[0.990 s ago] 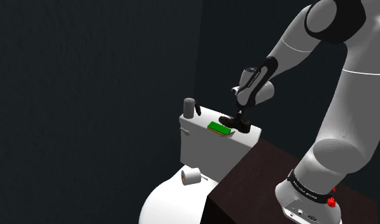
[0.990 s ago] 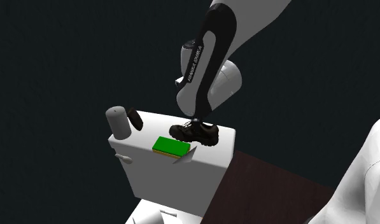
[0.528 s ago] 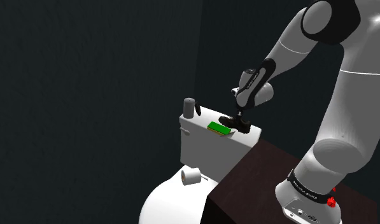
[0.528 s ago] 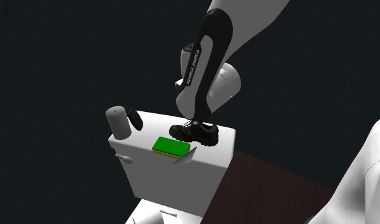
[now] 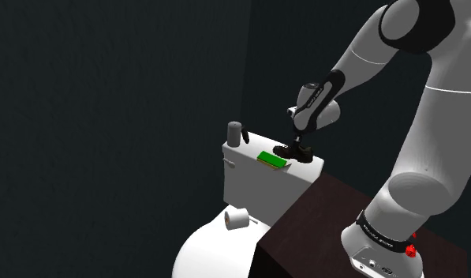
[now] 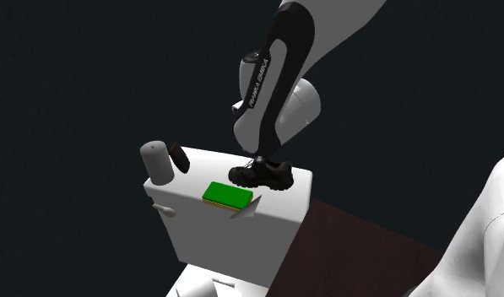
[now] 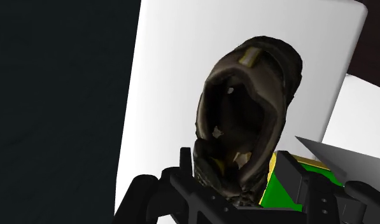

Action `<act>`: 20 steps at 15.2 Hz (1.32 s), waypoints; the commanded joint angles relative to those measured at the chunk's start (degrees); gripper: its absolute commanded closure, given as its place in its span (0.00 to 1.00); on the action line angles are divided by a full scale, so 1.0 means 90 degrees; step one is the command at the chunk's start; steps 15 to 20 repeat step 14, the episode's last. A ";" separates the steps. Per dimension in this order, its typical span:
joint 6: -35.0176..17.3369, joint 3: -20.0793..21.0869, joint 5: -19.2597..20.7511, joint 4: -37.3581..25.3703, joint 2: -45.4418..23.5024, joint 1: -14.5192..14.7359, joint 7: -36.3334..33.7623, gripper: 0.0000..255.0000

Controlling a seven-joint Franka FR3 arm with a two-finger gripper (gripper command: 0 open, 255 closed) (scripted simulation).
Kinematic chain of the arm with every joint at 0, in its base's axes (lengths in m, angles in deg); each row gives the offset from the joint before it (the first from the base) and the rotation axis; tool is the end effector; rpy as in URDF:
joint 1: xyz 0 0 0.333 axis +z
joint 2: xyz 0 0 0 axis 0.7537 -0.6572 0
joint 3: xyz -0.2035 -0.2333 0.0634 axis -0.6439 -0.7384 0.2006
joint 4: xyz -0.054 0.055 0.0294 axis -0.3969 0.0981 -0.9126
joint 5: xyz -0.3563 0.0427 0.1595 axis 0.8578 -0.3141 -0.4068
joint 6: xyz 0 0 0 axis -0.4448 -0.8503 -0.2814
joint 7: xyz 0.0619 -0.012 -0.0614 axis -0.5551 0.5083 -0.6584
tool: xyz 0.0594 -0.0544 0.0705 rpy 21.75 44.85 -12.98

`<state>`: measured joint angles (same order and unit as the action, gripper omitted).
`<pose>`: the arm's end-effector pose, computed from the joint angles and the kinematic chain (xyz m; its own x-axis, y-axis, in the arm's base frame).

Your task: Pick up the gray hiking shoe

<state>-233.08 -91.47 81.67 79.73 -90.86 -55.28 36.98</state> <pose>0.4098 -0.2225 0.2068 0.9299 0.3670 -0.0233 0.3646 -0.9119 0.1882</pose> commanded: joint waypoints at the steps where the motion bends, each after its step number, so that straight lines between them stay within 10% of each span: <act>1: 0.0177 -0.0068 0.0092 0.0021 0.0206 0.0047 -0.0036 1.00; 20: 0.1268 -0.0213 0.0515 -0.0024 0.1288 0.0164 -0.0205 1.00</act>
